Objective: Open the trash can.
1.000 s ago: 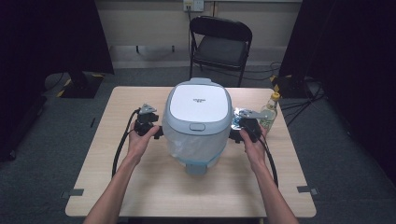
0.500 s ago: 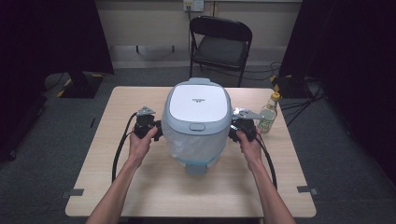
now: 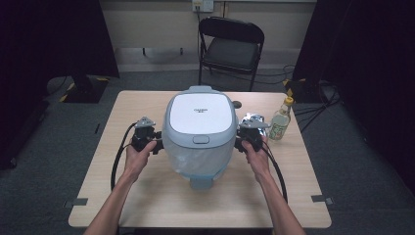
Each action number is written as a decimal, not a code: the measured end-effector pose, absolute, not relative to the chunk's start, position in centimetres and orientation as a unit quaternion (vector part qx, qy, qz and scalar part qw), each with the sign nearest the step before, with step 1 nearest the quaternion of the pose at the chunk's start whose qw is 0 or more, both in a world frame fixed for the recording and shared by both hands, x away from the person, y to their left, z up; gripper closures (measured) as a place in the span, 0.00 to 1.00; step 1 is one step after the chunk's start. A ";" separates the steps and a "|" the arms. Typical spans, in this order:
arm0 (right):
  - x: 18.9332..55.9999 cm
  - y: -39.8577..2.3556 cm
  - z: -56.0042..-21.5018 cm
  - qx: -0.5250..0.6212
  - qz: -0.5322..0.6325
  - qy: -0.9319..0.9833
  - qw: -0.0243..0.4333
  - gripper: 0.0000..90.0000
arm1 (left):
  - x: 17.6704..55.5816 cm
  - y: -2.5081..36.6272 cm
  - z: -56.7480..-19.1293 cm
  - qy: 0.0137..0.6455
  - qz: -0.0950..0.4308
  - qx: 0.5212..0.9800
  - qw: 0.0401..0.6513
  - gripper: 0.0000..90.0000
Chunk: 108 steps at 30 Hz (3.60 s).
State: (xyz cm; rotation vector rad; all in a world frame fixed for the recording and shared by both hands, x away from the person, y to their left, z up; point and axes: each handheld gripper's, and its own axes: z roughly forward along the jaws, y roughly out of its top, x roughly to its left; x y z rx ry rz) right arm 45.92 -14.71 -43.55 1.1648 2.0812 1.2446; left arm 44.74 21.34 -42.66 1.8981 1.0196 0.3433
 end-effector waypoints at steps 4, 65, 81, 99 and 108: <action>45.3 -14.1 -43.6 0.416 0.453 0.757 0.222 0.71 | 44.1 22.1 -43.0 0.421 0.126 0.762 0.475 0.60; 42.3 -13.0 -43.2 0.405 0.425 0.791 0.172 0.34 | 39.8 27.7 -44.3 0.444 0.138 0.751 0.468 0.34; 39.2 -16.8 -39.7 0.375 0.477 0.782 0.139 0.37 | 38.4 29.7 -48.6 0.483 0.157 0.783 0.360 0.27; 35.1 -16.3 -31.4 0.280 0.569 0.759 0.149 0.71 | 37.8 29.3 -50.2 0.471 0.210 0.782 0.350 0.21; 33.5 -13.3 -28.9 0.213 0.600 0.764 0.109 0.92 | 37.8 29.3 -50.2 0.471 0.210 0.782 0.350 0.21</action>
